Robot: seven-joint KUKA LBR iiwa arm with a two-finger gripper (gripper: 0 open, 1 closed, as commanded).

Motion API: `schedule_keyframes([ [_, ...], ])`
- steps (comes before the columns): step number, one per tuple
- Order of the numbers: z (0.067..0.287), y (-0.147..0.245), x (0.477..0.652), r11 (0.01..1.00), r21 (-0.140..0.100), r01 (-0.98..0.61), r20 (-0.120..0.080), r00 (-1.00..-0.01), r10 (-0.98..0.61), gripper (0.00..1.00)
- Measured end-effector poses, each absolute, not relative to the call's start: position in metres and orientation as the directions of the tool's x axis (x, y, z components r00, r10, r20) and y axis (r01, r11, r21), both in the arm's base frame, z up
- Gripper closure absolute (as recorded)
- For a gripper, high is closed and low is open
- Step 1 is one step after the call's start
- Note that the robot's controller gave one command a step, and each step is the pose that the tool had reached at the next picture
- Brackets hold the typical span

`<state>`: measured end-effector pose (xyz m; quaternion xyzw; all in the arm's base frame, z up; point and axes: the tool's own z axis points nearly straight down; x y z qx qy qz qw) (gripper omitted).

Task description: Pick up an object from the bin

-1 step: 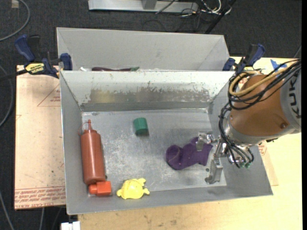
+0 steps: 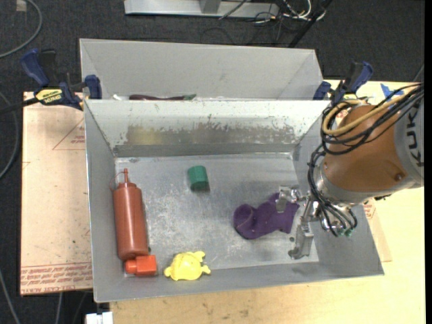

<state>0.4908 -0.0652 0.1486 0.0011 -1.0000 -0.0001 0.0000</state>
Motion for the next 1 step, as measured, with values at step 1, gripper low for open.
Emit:
schedule_keyframes([
  [1, 0.1172, -0.0602, 0.5139, 0.997, 0.0, 0.073, -0.007, -0.997, 0.073, 0.0],
])
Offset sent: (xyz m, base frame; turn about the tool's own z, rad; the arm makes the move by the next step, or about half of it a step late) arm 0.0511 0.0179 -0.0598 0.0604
